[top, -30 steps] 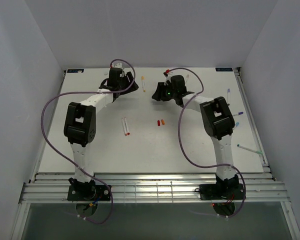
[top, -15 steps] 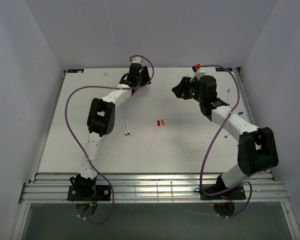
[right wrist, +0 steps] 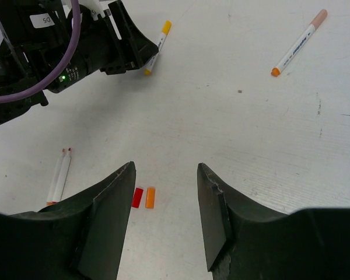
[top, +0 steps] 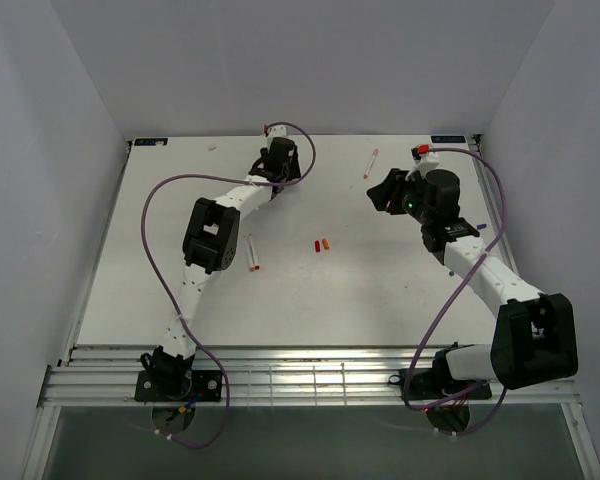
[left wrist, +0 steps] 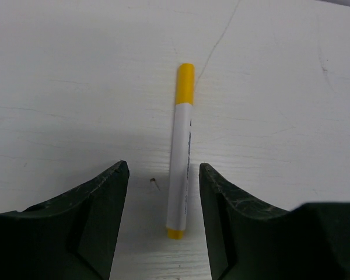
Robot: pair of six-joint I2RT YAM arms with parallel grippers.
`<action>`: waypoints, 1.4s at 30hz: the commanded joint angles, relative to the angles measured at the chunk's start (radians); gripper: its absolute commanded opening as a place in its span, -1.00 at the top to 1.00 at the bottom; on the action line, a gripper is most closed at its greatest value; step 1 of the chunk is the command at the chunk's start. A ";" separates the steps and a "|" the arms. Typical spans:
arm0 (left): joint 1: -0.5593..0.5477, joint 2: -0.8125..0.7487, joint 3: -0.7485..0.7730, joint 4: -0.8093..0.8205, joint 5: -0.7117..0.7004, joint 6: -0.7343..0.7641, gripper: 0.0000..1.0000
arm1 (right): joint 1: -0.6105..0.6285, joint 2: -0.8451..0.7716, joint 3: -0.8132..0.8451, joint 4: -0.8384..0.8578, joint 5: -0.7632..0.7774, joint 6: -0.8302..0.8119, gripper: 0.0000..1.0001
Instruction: Open the pen caps
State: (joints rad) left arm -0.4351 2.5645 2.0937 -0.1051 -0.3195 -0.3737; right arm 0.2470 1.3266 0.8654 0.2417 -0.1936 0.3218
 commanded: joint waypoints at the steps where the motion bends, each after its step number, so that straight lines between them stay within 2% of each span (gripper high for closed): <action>1: -0.004 -0.032 -0.015 0.010 -0.044 0.018 -0.25 | -0.014 -0.024 -0.012 0.059 -0.021 0.003 -0.06; 6: -0.005 -0.018 -0.026 -0.001 -0.043 0.039 -0.19 | -0.023 -0.053 -0.031 0.067 -0.018 0.006 -0.06; 12: -0.013 -0.009 -0.041 0.005 0.010 0.091 0.08 | -0.034 -0.067 -0.057 0.079 -0.027 0.025 -0.06; 19: -0.025 -0.003 -0.069 0.001 0.017 0.124 0.27 | -0.041 -0.102 -0.081 0.082 -0.030 0.033 -0.07; 20: -0.025 -0.001 -0.069 -0.002 0.022 0.127 0.34 | -0.040 -0.104 -0.083 0.079 -0.033 0.033 -0.07; 21: -0.025 0.000 -0.069 -0.005 0.025 0.134 0.50 | -0.041 -0.106 -0.085 0.074 -0.035 0.033 -0.07; 23: -0.025 -0.010 -0.070 -0.011 0.040 0.139 0.62 | -0.041 -0.106 -0.075 0.058 -0.046 0.036 -0.07; 24: -0.025 -0.018 -0.073 -0.011 0.048 0.144 0.80 | -0.041 -0.099 -0.069 0.032 -0.053 0.036 -0.07; 26: -0.025 -0.044 -0.081 -0.005 0.063 0.151 0.92 | -0.041 -0.095 -0.049 0.004 -0.072 0.039 -0.07; 28: -0.024 -0.098 -0.084 -0.007 0.054 0.145 1.00 | -0.041 -0.089 -0.034 -0.038 -0.095 0.040 -0.07; 32: -0.025 -0.228 -0.116 -0.015 0.079 0.119 1.00 | -0.040 -0.073 0.006 -0.117 -0.148 0.059 -0.08; 35: -0.027 -0.374 -0.197 -0.045 0.132 0.059 1.00 | -0.041 -0.058 0.037 -0.191 -0.207 0.066 -0.09; 39: -0.030 -0.622 -0.467 -0.012 0.273 -0.051 1.00 | -0.040 -0.055 0.029 -0.234 -0.277 0.144 -0.09; 40: -0.031 -0.676 -0.610 0.030 0.339 -0.082 1.00 | -0.041 -0.056 0.002 -0.222 -0.335 0.169 -0.08; 42: -0.034 -0.834 -0.757 0.089 0.448 -0.157 1.00 | -0.032 -0.070 -0.041 -0.135 -0.415 0.267 -0.07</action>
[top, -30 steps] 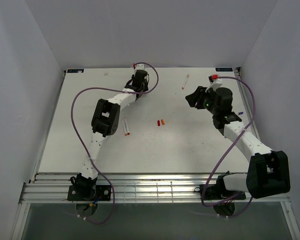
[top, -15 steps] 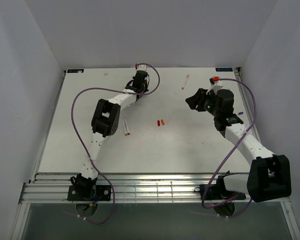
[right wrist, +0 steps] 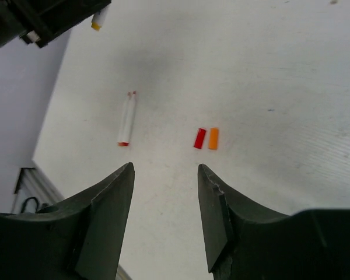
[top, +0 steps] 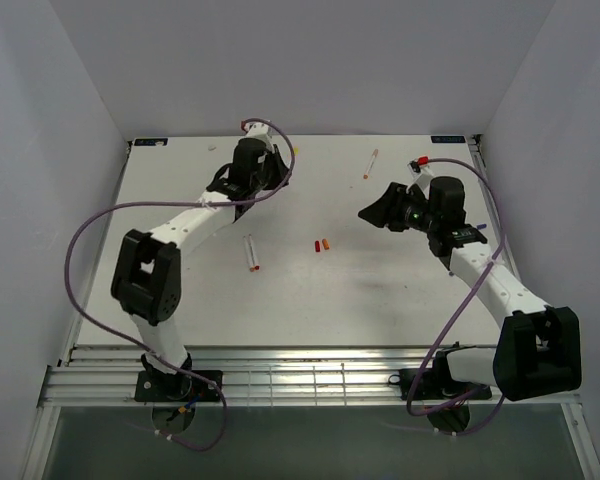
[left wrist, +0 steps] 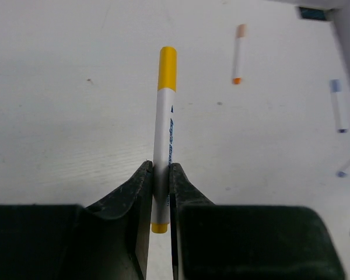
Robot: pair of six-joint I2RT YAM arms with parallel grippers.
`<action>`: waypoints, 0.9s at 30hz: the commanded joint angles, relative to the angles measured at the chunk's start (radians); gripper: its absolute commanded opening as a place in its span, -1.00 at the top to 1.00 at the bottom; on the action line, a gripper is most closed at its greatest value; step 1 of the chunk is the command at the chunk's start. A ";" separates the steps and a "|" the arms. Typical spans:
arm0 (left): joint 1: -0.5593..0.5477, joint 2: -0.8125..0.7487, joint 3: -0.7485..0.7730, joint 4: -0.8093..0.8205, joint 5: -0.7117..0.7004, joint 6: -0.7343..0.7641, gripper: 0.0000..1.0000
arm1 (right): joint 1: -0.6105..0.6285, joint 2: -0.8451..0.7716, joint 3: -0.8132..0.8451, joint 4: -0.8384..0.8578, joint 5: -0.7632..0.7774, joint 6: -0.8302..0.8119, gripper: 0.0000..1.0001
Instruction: Open the pen caps
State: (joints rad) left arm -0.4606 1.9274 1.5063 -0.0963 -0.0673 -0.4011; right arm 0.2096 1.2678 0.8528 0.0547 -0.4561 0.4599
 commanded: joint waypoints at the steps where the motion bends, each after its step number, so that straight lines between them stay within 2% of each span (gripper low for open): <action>1: -0.010 -0.246 -0.304 0.151 0.243 -0.151 1.00 | 0.013 -0.018 -0.075 0.091 -0.177 0.163 -0.07; 2: -0.016 -0.337 -0.361 0.174 0.318 -0.175 1.00 | 0.031 -0.025 -0.098 0.135 -0.196 0.192 -0.07; 4: -0.048 -0.425 -0.467 0.217 0.365 -0.226 1.00 | 0.053 -0.045 -0.126 0.220 -0.217 0.255 -0.10; 8: -0.124 -0.629 -0.680 0.216 0.331 -0.292 1.00 | 0.121 -0.050 -0.155 0.324 -0.240 0.339 -0.26; 12: -0.182 -0.804 -0.777 0.218 0.273 -0.335 1.00 | 0.210 -0.016 -0.112 0.356 -0.214 0.379 -0.29; 17: -0.197 -0.866 -0.808 0.191 0.262 -0.335 1.00 | 0.293 0.002 -0.078 0.342 -0.101 0.408 -0.25; 27: -0.208 -0.889 -0.828 0.173 0.264 -0.332 1.00 | 0.313 0.005 -0.110 0.479 0.000 0.499 -0.04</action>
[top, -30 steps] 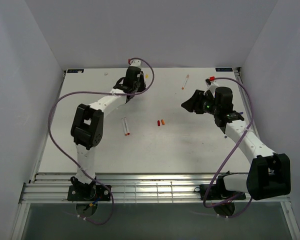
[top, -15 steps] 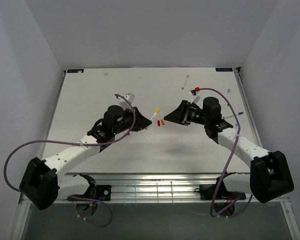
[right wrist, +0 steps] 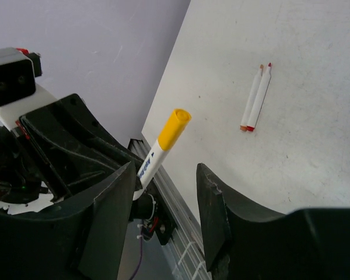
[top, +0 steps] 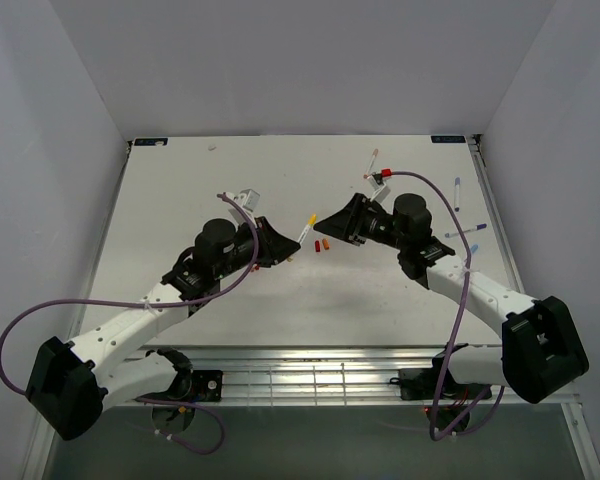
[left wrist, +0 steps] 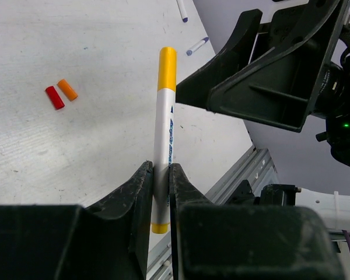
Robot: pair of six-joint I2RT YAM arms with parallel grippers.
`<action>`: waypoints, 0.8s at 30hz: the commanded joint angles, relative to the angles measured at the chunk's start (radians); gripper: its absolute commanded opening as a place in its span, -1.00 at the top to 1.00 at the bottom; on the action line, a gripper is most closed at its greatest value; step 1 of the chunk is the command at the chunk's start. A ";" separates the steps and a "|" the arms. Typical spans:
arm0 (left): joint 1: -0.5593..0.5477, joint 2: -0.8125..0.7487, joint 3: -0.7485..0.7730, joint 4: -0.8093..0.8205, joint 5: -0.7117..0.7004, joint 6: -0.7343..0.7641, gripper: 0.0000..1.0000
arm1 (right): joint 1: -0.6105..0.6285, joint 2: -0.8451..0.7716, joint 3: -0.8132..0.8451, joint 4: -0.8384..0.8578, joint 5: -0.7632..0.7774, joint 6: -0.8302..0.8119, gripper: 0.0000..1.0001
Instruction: Open the pen caps
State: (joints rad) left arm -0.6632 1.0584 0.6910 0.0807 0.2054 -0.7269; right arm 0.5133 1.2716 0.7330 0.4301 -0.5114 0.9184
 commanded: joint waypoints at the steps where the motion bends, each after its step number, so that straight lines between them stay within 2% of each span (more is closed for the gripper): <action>1: -0.004 -0.018 -0.013 -0.002 -0.009 -0.006 1.00 | 0.010 0.006 0.011 0.113 0.060 0.046 -0.03; 14: -0.009 -0.009 -0.004 -0.007 -0.004 0.006 1.00 | 0.013 0.120 0.036 0.235 0.051 0.154 0.06; 24: -0.013 0.006 -0.008 -0.001 -0.011 0.009 1.00 | 0.031 0.190 0.029 0.347 0.027 0.229 0.34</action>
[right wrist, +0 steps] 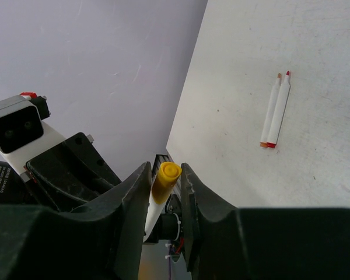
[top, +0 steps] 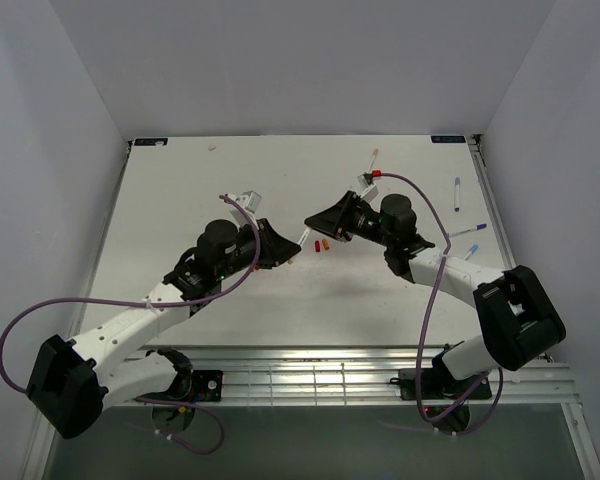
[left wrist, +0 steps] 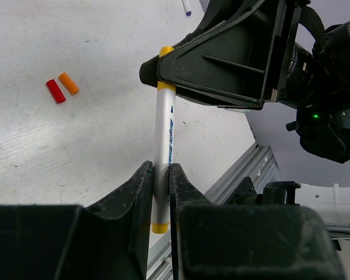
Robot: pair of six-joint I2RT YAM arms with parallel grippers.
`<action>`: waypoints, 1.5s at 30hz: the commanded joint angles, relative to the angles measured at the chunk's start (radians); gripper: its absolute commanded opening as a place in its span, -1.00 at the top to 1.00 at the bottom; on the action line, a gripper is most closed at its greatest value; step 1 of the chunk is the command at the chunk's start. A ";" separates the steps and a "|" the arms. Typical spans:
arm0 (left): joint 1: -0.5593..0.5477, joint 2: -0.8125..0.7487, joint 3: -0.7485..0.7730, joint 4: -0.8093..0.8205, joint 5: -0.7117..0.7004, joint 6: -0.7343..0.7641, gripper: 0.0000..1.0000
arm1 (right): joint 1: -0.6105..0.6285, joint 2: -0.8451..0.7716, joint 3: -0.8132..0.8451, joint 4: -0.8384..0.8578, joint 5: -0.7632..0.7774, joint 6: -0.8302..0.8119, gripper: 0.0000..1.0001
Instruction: Open the pen caps
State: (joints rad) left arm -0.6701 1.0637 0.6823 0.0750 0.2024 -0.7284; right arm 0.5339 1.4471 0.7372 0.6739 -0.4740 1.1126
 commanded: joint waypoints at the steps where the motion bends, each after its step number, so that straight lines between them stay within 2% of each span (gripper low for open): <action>1: -0.005 0.002 0.000 0.006 -0.012 0.009 1.00 | 0.017 0.019 0.024 0.111 -0.012 0.039 0.38; 2: -0.006 0.004 0.005 0.006 -0.020 0.006 1.00 | 0.018 0.025 0.022 0.118 -0.012 0.044 0.41; 6: -0.011 0.028 0.023 0.017 -0.003 0.007 1.00 | 0.024 0.026 0.007 0.139 -0.003 0.049 0.84; 9: -0.011 0.030 0.019 0.014 -0.008 0.009 1.00 | 0.023 0.021 -0.001 0.144 -0.011 0.047 0.85; 10: -0.013 0.027 0.017 0.009 -0.009 0.011 0.92 | 0.023 0.019 -0.002 0.145 -0.020 0.050 0.85; 11: -0.011 0.027 0.014 0.008 -0.009 0.014 0.69 | 0.024 0.013 -0.005 0.151 -0.023 0.052 0.85; 13: -0.011 0.027 0.010 0.006 -0.003 0.017 0.43 | 0.026 0.009 -0.022 0.162 -0.037 0.062 0.85; 14: -0.011 0.030 0.010 0.008 0.005 0.023 0.14 | 0.028 0.004 -0.028 0.174 -0.043 0.065 0.85; 16: -0.011 0.039 0.010 0.017 0.040 0.037 -0.13 | 0.028 0.007 -0.039 0.205 -0.072 0.081 0.85; 20: -0.011 0.070 0.019 0.029 0.118 0.056 -0.20 | 0.026 0.021 -0.045 0.265 -0.130 0.107 0.85; 24: -0.013 0.090 0.016 0.062 0.199 0.066 -0.05 | 0.028 0.027 -0.050 0.315 -0.176 0.116 0.85; 25: -0.011 0.094 0.017 0.060 0.207 0.067 0.19 | 0.026 0.029 -0.050 0.322 -0.181 0.118 0.85; 27: -0.013 0.099 0.023 0.037 0.198 0.069 0.51 | 0.028 0.033 -0.050 0.322 -0.189 0.116 0.84; 28: -0.013 0.097 0.025 0.031 0.190 0.067 0.85 | 0.026 0.036 -0.048 0.310 -0.187 0.113 0.85; 29: -0.011 0.101 0.032 0.023 0.169 0.066 1.00 | 0.028 0.035 -0.044 0.288 -0.181 0.090 0.85; 32: -0.013 0.111 0.062 -0.026 0.128 0.069 1.00 | 0.035 0.013 -0.015 0.112 -0.124 0.014 0.84; 34: -0.014 0.122 0.080 -0.076 0.060 0.075 1.00 | 0.054 -0.002 0.056 -0.049 -0.026 -0.097 0.85; 35: -0.017 0.127 0.100 -0.139 -0.001 0.080 1.00 | 0.075 -0.016 0.120 -0.209 0.060 -0.170 0.85; 36: -0.020 0.130 0.111 -0.165 -0.001 0.084 1.00 | 0.086 -0.020 0.157 -0.285 0.108 -0.204 0.85; 37: -0.025 0.133 0.124 -0.190 -0.073 0.087 1.00 | 0.100 -0.022 0.197 -0.363 0.165 -0.238 0.85; 38: -0.029 0.145 0.140 -0.219 -0.115 0.090 1.00 | 0.113 -0.014 0.240 -0.520 0.219 -0.266 0.85; 39: -0.042 0.151 0.172 -0.274 -0.157 0.092 1.00 | 0.136 -0.002 0.289 -0.596 0.318 -0.293 0.85; 40: -0.048 0.159 0.187 -0.294 -0.244 0.096 1.00 | 0.149 0.022 0.379 -0.655 0.365 -0.337 0.85; 42: -0.081 0.179 0.218 -0.342 -0.312 0.115 1.00 | 0.176 0.051 0.467 -0.809 0.457 -0.382 0.85; 43: -0.094 0.186 0.249 -0.363 -0.349 0.115 1.00 | 0.208 0.082 0.552 -0.854 0.566 -0.426 0.85; 45: -0.114 0.211 0.273 -0.400 -0.426 0.125 1.00 | 0.230 0.111 0.619 -0.945 0.633 -0.456 0.85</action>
State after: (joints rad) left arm -0.7525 1.2469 0.9066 -0.1905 -0.0387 -0.6346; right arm 0.7212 1.5330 1.2434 -0.0387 -0.0628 0.7818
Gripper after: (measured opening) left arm 0.187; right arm 0.200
